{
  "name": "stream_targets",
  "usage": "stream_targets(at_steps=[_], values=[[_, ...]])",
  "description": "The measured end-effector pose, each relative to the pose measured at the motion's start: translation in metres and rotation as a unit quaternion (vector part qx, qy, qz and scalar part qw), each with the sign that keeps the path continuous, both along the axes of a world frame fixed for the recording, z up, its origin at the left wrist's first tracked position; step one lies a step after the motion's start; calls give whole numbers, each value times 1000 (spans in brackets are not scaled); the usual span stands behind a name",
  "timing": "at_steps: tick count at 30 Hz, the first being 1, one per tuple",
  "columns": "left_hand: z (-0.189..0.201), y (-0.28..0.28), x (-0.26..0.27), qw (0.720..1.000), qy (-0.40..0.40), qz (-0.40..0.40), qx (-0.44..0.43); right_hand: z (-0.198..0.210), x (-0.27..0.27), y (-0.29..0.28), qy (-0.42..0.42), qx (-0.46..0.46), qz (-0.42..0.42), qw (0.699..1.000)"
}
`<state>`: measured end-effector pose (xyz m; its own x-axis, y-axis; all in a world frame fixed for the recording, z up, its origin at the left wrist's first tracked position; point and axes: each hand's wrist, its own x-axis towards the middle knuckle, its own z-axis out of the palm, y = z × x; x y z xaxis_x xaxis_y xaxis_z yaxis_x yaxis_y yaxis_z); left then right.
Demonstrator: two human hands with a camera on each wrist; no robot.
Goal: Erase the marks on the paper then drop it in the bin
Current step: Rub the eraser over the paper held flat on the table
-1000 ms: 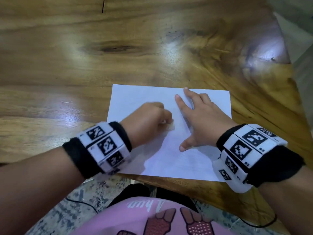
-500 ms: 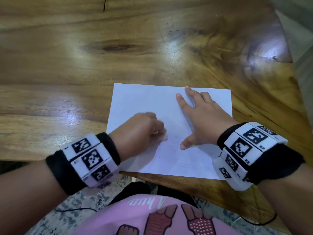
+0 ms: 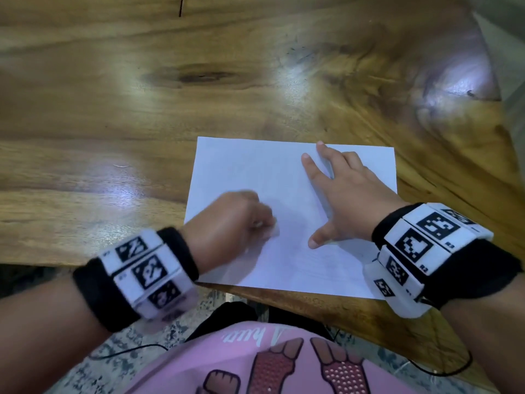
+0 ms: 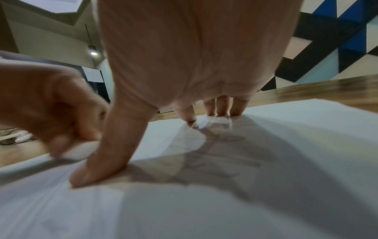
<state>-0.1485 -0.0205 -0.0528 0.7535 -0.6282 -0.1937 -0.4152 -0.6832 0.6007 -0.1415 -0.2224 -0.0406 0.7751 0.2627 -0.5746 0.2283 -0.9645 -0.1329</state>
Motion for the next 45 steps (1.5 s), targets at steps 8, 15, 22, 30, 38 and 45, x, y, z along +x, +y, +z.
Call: stream_targets(at_steps=[8, 15, 22, 30, 38, 45], values=[[3, -4, -5, 998, 48, -44, -3, -1, 0, 0, -6, -1, 3, 1000], [1, -26, 0, 998, 22, -66, 6, -1, 0, 0, -5, 2, 3, 1000], [7, -17, -14, 993, 80, -82, 12, -2, 0, -1, -9, 5, 5, 1000], [5, -4, -31, 992, 70, -107, 24, -2, 0, 0, -4, 4, 4, 1000], [6, -14, -2, 997, 37, -71, -2, 1, 0, 2, 1, -10, 4, 1000], [7, 18, -24, 989, 72, -122, 47, 2, -1, 1, 9, -6, -1, 1000]])
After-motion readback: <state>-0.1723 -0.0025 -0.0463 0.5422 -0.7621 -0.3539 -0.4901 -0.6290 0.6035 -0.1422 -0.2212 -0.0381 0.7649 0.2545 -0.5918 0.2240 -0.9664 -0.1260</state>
